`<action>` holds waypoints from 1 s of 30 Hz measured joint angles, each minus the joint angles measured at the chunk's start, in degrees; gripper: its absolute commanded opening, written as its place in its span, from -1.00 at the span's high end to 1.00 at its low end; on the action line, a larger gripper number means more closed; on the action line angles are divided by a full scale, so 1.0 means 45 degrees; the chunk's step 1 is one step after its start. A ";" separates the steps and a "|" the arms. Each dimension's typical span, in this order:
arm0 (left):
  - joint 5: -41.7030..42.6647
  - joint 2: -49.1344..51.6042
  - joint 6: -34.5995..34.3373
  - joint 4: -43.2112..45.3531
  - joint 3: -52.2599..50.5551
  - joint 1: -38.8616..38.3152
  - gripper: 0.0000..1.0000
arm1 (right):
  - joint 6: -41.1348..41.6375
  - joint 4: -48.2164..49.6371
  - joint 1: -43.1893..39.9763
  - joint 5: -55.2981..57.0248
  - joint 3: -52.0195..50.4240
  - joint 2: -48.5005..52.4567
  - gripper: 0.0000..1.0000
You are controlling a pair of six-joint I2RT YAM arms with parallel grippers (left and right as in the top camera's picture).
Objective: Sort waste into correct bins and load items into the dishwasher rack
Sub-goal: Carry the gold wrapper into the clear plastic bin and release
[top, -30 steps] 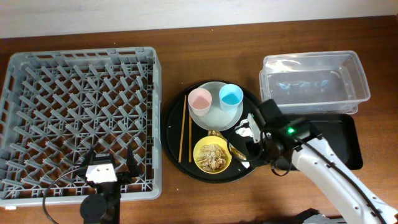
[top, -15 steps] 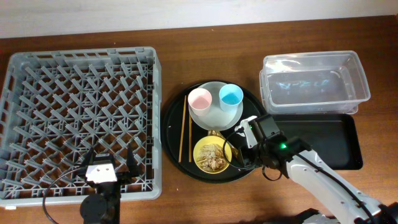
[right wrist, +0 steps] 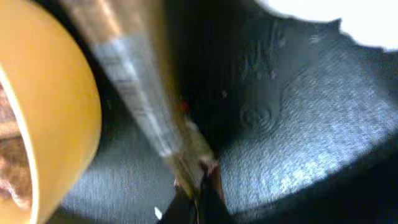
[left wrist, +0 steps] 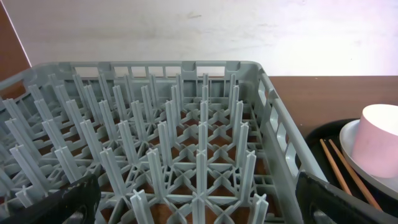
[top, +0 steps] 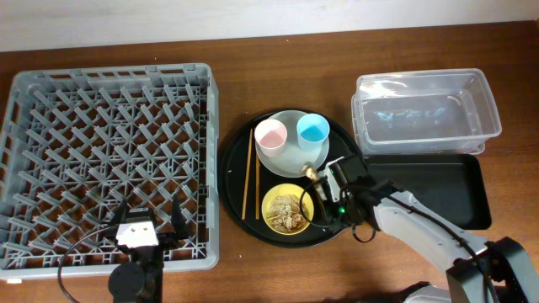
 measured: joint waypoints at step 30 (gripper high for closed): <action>0.0000 0.0000 0.0000 -0.0005 0.0000 -0.0005 -0.99 | 0.1520 -0.2705 -0.8252 -0.0379 0.9156 0.4070 -0.12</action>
